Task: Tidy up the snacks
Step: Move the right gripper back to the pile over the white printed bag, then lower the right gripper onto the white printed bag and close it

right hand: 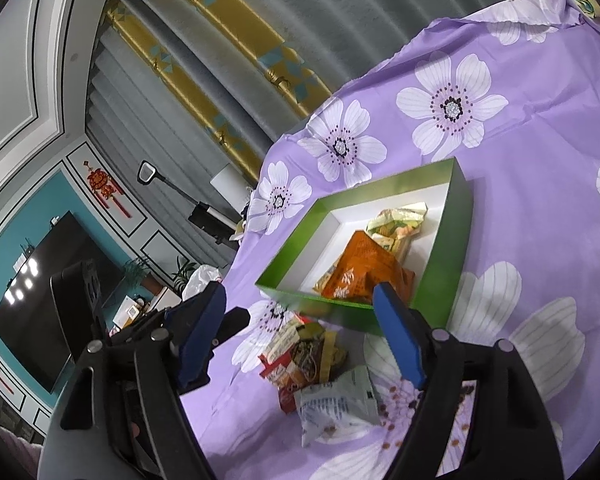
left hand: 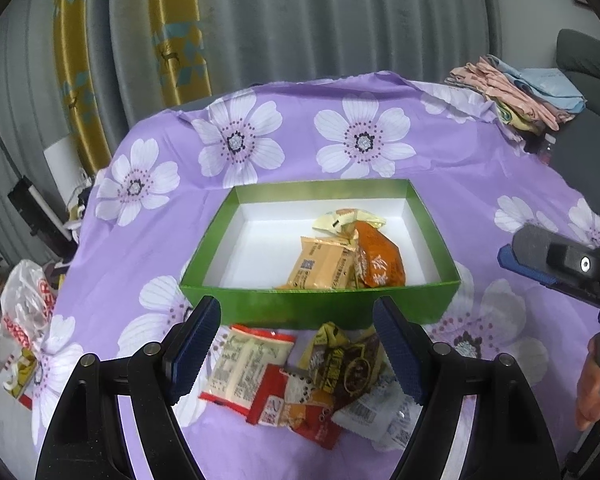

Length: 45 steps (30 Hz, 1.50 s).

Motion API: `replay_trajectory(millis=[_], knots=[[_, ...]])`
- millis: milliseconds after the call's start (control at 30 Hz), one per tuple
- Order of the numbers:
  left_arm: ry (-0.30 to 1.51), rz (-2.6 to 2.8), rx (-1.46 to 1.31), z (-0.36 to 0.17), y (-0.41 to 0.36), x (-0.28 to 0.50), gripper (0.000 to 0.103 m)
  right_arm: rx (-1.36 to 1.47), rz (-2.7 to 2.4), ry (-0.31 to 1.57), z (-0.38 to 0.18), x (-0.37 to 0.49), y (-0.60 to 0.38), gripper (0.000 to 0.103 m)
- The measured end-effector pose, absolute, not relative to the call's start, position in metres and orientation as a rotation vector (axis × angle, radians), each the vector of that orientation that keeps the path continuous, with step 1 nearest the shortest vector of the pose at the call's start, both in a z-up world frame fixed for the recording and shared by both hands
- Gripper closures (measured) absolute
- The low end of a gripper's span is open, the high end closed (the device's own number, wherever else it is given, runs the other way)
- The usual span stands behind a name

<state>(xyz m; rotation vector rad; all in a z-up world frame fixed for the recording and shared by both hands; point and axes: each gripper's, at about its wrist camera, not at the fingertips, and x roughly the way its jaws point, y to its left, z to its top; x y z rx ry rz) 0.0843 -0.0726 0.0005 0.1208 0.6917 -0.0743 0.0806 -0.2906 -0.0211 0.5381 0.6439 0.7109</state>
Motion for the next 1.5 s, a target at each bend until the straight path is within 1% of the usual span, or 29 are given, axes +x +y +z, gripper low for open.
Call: replay_trajectory(millis=[133,200,233,267,533,733,833,1000,1267,1500], knots=[[0.735,-0.112,0.037,-0.004,-0.062,0.078,0.024,0.501,0.711,0.668,-0.027,0.066,-0.298,0.018],[0.787,-0.142,-0.049,-0.013,-0.050,0.076,0.015,0.485,0.700,0.683,-0.031,0.061,-0.303,0.016],[0.798,-0.148,-0.076,-0.016,-0.046,0.073,0.009,0.477,0.693,0.693,-0.033,0.059,-0.305,0.016],[0.811,-0.153,-0.109,-0.021,-0.041,0.071,0.008,0.469,0.686,0.704,-0.036,0.057,-0.306,0.016],[0.938,-0.258,-0.351,-0.056,-0.025,0.055,0.008,0.295,0.678,0.825,-0.066,0.047,-0.281,0.015],[0.949,-0.290,-0.327,-0.062,-0.046,0.050,0.008,0.146,0.706,0.844,-0.078,0.046,-0.260,0.017],[0.938,-0.283,-0.275,-0.060,-0.056,0.051,0.008,0.165,0.706,0.856,-0.082,0.051,-0.264,0.018],[0.938,-0.288,-0.261,-0.062,-0.059,0.052,0.008,0.204,0.712,0.861,-0.085,0.054,-0.265,0.019],[0.966,-0.273,-0.271,-0.072,-0.057,0.059,0.008,0.162,0.731,0.898,-0.095,0.058,-0.251,0.019],[0.988,-0.263,-0.283,-0.078,-0.056,0.064,0.008,0.140,0.759,0.919,-0.102,0.063,-0.241,0.023]])
